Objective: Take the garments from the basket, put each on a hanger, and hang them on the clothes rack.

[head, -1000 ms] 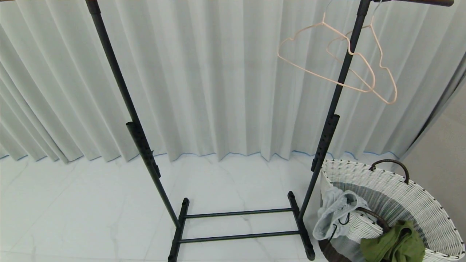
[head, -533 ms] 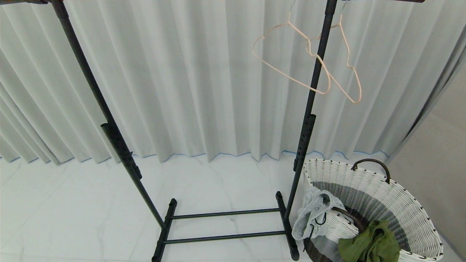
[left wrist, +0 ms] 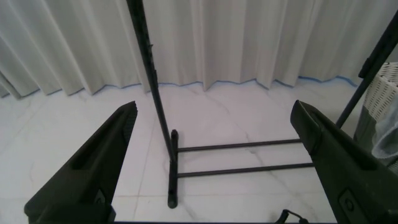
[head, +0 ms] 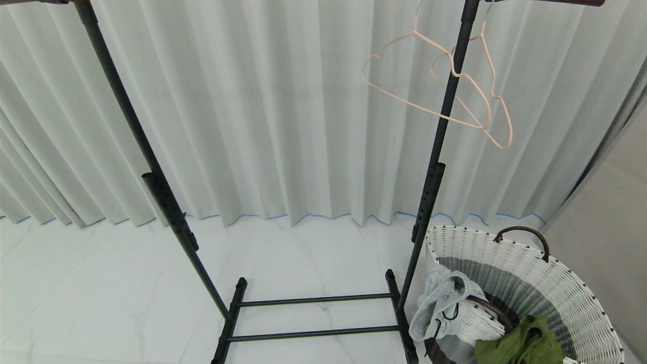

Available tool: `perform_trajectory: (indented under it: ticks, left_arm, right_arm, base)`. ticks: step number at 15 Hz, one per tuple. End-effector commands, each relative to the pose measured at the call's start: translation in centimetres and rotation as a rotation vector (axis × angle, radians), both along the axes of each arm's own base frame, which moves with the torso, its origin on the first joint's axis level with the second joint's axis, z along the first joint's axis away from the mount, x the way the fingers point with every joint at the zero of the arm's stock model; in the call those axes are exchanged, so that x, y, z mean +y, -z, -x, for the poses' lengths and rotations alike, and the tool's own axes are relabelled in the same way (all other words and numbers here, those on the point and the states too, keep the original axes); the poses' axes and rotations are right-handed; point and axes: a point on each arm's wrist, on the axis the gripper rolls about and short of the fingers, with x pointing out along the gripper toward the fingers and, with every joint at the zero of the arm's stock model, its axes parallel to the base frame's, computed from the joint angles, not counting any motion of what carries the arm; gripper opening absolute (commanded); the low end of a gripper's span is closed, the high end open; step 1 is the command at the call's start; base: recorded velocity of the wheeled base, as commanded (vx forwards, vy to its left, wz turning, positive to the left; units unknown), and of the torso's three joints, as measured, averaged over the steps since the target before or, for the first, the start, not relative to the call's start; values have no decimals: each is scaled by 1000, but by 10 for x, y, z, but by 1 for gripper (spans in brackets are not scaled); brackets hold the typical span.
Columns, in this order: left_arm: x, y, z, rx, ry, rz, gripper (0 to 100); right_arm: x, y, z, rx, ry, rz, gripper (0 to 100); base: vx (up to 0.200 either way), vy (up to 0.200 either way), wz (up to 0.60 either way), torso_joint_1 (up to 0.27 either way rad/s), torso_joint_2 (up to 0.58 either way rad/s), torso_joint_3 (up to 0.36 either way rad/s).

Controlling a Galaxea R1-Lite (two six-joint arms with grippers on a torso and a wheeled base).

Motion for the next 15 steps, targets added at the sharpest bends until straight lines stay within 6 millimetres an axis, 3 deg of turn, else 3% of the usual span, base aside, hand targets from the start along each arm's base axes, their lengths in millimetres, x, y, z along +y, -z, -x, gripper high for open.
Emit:
perform_trajectory:
  ticks: [1, 4, 11, 12, 13, 15]
  left_arm:
    - [0, 0, 0, 0, -1, 2, 100]
    - [0, 0, 0, 0, 0, -5, 100]
    - [0, 0, 0, 1, -1, 22, 100]
    - [0, 0, 0, 0, -3, 32, 100]
    - [0, 0, 0, 0, -3, 32, 100]
    - [0, 0, 0, 1, -3, 28, 100]
  right_arm:
    - [0, 0, 0, 0, 0, 1, 100]
    - [0, 0, -1, 11, -5, 3, 100]
    - [0, -1, 0, -6, -2, 27, 100]
    - [0, -16, 2, -35, -24, 64, 100]
    - [-1, -45, 0, -34, -47, 31, 100]
    - [-1, -82, -19, 60, -64, 47, 100]
  base:
    - [200, 0, 0, 7, 2, -2]
    - [200, 0, 0, 2, 1, 6]
    - [0, 0, 0, 0, 0, 0]
    - [0, 0, 0, 0, 0, 0]
    - [0, 0, 0, 0, 0, 0]
    - [0, 0, 0, 0, 0, 0]
